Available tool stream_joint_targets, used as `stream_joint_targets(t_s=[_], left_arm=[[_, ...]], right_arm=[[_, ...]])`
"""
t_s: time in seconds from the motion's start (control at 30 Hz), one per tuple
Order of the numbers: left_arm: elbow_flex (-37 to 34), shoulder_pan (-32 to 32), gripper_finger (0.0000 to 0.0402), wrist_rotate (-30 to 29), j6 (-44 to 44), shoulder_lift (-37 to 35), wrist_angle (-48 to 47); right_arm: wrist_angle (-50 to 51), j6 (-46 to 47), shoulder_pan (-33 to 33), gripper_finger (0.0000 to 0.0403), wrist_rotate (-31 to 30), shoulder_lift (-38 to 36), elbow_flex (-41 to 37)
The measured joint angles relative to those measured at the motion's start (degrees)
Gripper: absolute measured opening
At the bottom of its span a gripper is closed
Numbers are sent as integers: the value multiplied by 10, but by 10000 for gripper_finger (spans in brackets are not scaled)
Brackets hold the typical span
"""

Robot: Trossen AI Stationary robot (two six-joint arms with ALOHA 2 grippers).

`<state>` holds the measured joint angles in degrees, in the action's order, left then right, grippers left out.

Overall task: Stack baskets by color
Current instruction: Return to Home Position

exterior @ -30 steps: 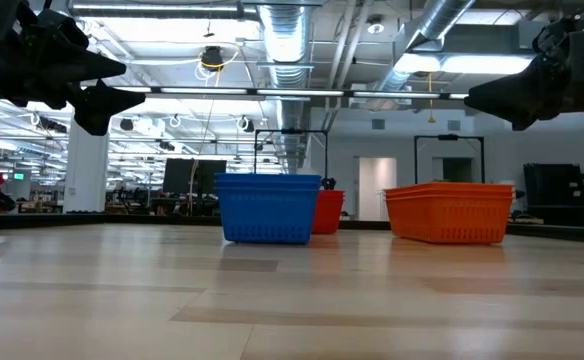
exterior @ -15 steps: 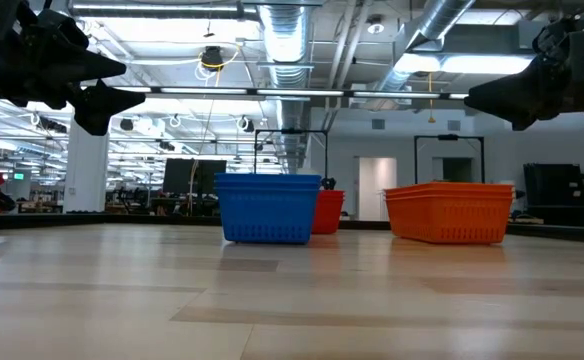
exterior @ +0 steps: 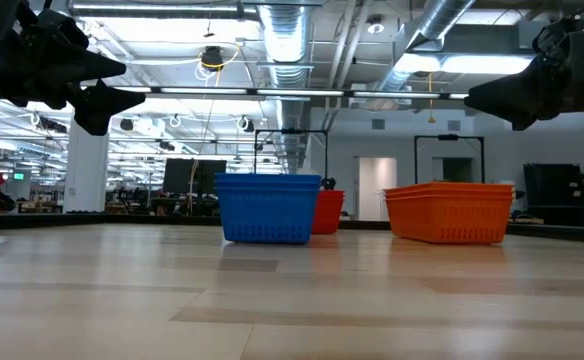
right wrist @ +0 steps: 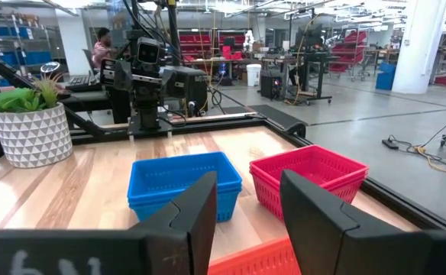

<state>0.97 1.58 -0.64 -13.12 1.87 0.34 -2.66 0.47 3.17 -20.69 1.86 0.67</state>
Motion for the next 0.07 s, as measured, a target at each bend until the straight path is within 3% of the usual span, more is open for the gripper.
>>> stream_joint_targets(t_s=[0.07], left_arm=[[0,0,263,0,0,0,0]], right_arm=[[0,0,0,167,0,0,0]])
